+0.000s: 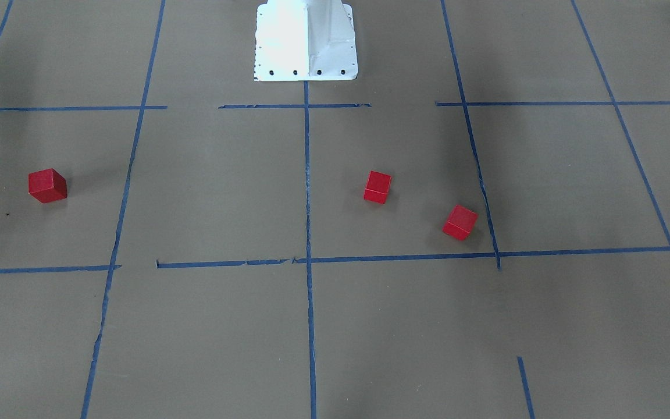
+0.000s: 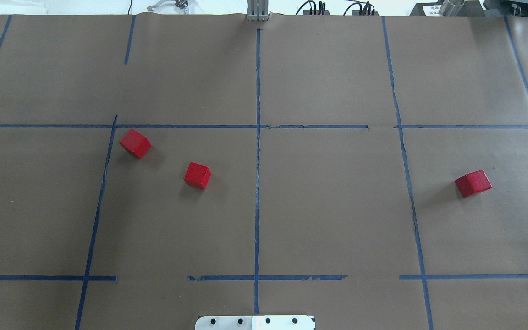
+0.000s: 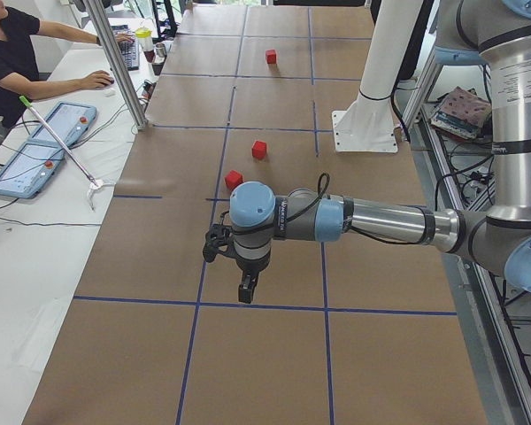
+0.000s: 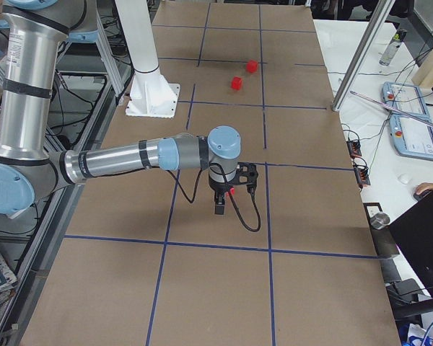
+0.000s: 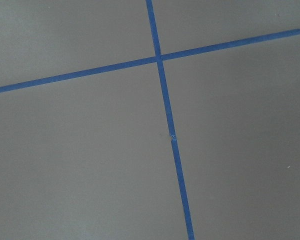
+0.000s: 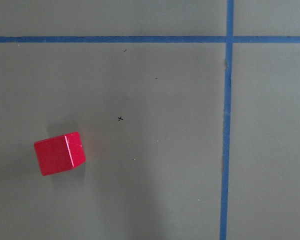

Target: Form red blocks into L shape at center

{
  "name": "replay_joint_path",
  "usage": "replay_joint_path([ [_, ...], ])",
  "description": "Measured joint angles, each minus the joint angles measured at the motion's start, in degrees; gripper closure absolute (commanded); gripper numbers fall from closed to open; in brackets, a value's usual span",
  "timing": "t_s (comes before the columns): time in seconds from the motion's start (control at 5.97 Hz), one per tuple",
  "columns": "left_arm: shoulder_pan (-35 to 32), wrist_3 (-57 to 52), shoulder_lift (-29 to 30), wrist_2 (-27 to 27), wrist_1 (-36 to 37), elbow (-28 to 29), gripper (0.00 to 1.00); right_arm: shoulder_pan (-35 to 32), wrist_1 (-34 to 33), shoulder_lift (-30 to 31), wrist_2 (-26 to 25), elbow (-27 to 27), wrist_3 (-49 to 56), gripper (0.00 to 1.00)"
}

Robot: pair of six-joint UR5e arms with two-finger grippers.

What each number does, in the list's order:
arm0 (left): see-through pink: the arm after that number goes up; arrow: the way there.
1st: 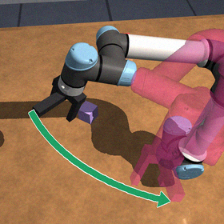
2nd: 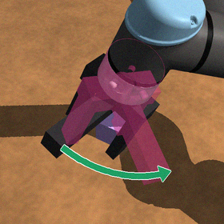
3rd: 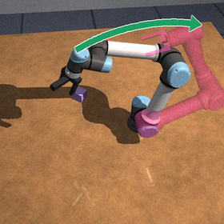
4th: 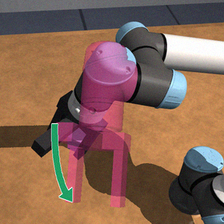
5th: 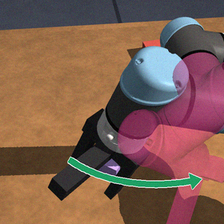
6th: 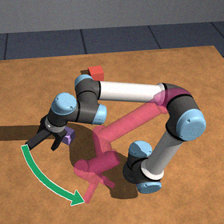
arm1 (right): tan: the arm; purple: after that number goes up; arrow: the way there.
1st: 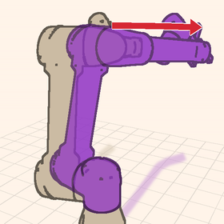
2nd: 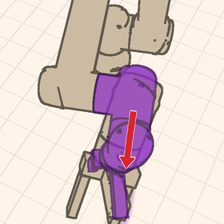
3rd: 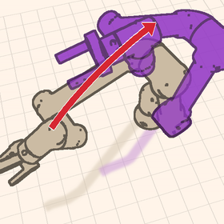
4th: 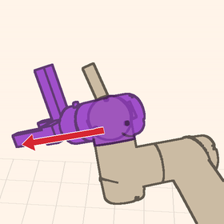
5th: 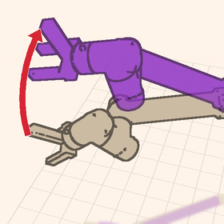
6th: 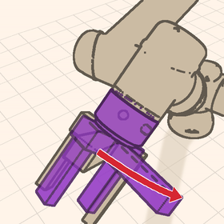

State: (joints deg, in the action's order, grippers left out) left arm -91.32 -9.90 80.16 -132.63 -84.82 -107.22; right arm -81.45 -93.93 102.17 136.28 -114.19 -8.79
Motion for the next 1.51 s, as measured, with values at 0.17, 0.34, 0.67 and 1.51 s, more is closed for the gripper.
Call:
replay_joint_path([
  [0.17, 0.0, 0.1, 0.0, 0.0, 0.0, -0.1, 0.00, 3.1, 5.3, 0.0, -0.2, 0.3, -0.7, 0.00],
  [0.34, 0.0, 0.2, 0.0, -0.1, -0.1, -0.1, 0.00, 7.0, 10.4, -0.1, -0.5, 0.8, -4.7, 0.00],
  [0.67, 0.0, 0.2, 0.0, -0.1, -0.1, -0.1, 0.00, 15.3, 18.7, -0.2, -3.4, 1.2, -14.5, 0.00],
  [1.51, 0.1, -0.2, 0.0, -0.1, -0.2, -0.2, 0.00, 27.6, 25.7, -4.1, -12.6, 6.9, -21.7, 0.01],
])
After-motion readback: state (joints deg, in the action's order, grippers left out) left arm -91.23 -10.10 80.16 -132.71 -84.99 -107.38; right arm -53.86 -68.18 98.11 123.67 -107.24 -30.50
